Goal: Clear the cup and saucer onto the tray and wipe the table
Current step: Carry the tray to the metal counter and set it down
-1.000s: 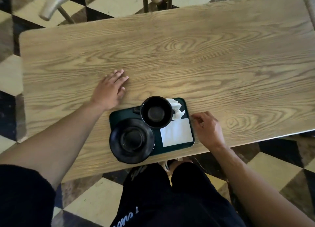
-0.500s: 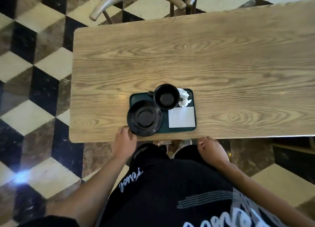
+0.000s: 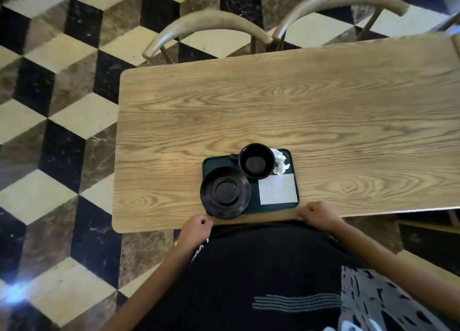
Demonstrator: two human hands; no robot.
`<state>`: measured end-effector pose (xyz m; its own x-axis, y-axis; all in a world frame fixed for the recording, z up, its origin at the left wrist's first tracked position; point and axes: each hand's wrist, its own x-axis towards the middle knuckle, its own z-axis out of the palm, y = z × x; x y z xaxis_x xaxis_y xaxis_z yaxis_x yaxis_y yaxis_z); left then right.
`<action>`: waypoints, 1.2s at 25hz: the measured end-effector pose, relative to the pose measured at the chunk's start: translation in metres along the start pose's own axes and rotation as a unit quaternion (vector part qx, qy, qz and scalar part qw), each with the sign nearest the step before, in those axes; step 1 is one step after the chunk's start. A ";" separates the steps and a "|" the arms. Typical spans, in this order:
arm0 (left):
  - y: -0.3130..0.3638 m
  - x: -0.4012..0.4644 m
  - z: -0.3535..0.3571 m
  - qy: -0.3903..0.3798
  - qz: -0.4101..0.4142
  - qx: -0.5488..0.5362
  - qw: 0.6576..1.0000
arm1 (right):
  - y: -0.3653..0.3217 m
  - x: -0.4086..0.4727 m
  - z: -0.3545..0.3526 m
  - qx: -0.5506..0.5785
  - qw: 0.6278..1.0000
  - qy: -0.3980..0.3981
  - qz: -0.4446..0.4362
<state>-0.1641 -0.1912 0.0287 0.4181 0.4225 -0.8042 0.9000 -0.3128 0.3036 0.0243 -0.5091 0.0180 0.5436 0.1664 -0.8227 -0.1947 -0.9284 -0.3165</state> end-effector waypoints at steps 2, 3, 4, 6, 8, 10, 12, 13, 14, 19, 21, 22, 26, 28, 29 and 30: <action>0.001 0.012 -0.014 0.056 -0.013 -0.032 0.998 | -0.002 0.005 -0.006 0.168 0.983 0.036 0.066; 0.001 0.020 -0.022 0.073 -0.018 -0.053 0.996 | -0.007 0.008 -0.010 0.224 0.969 0.052 0.086; 0.002 0.028 -0.029 0.077 -0.022 -0.091 0.993 | -0.012 0.010 -0.013 0.264 0.957 0.063 0.101; 0.010 0.043 -0.037 0.047 -0.061 -0.249 0.965 | -0.024 0.014 -0.016 0.337 0.932 0.072 0.112; 0.022 0.055 -0.044 0.014 -0.111 -0.378 0.919 | -0.035 0.020 -0.019 0.399 0.907 0.075 0.111; 0.030 0.065 -0.049 0.007 -0.129 -0.418 0.899 | -0.045 0.027 -0.020 0.435 0.892 0.070 0.103; 0.037 0.070 -0.051 0.003 -0.134 -0.444 0.886 | -0.054 0.034 -0.021 0.451 0.885 0.061 0.096; 0.041 0.071 -0.050 0.002 -0.138 -0.451 0.882 | -0.057 0.036 -0.022 0.456 0.883 0.058 0.093; 0.045 0.071 -0.047 0.004 -0.141 -0.457 0.878 | -0.058 0.038 -0.023 0.462 0.880 0.055 0.091; 0.057 0.072 -0.031 0.027 -0.156 -0.479 0.864 | -0.063 0.047 -0.021 0.435 0.895 0.061 0.071; 0.057 0.073 -0.029 0.023 -0.166 -0.490 0.856 | -0.064 0.048 -0.016 0.425 0.900 0.075 0.070; 0.056 0.073 -0.029 0.019 -0.169 -0.494 0.853 | -0.065 0.048 -0.015 0.426 0.898 0.080 0.072; 0.056 0.073 -0.031 0.015 -0.181 -0.497 0.848 | -0.066 0.046 -0.007 0.427 0.894 0.114 0.070; 0.057 0.073 -0.032 0.016 -0.183 -0.497 0.848 | -0.069 0.042 -0.005 0.431 0.890 0.130 0.073; 0.057 0.072 -0.033 0.018 -0.184 -0.498 0.847 | -0.071 0.040 -0.004 0.432 0.888 0.136 0.074; 0.057 0.072 -0.033 0.018 -0.184 -0.498 0.847 | -0.072 0.038 -0.004 0.433 0.888 0.139 0.074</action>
<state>-0.0791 -0.1505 0.0048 0.0736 0.3671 -0.9272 0.6201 0.7113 0.3309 0.0625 -0.4373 0.0117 0.6174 -0.1357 -0.7749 -0.7693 -0.3097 -0.5587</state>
